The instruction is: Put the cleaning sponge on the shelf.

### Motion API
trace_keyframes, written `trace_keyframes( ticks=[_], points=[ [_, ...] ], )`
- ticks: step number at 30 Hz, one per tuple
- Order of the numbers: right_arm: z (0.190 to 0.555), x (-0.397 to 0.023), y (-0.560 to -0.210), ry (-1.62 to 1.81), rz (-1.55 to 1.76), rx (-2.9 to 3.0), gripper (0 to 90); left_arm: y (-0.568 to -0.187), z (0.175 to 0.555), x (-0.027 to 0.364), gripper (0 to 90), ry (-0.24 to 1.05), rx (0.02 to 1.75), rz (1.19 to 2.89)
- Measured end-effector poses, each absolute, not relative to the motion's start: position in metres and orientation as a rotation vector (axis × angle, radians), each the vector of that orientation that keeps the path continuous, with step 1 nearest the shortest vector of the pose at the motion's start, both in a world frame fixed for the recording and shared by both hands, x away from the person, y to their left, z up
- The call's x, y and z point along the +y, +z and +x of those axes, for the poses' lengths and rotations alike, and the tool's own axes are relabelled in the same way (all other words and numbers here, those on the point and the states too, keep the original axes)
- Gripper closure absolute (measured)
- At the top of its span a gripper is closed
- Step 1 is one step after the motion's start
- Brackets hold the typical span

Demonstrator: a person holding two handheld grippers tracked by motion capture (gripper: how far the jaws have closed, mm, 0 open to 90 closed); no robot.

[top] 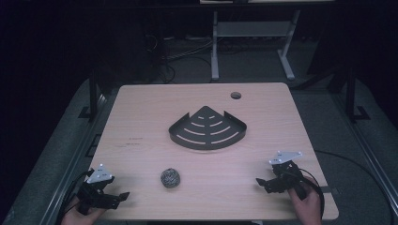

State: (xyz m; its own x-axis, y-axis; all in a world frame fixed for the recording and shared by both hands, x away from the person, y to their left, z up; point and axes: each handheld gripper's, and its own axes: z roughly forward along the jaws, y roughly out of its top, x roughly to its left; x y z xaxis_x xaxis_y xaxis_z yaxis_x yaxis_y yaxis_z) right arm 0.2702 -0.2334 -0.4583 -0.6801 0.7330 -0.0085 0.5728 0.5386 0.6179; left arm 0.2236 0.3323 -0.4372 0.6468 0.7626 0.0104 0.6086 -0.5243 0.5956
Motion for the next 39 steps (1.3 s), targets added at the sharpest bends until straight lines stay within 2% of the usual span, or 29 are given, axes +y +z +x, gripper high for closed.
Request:
trace_keyframes(
  ticks=[31,39],
  points=[
    [0.268,-0.241,-0.457,0.864,1.111,2.497,14.1,-0.422,0.233,0.303,15.4,0.355,0.942,2.372],
    [0.268,-0.239,-0.457,0.867,1.100,2.501,14.0,-0.417,0.241,0.289,15.4,0.317,0.908,2.404]
  ],
)
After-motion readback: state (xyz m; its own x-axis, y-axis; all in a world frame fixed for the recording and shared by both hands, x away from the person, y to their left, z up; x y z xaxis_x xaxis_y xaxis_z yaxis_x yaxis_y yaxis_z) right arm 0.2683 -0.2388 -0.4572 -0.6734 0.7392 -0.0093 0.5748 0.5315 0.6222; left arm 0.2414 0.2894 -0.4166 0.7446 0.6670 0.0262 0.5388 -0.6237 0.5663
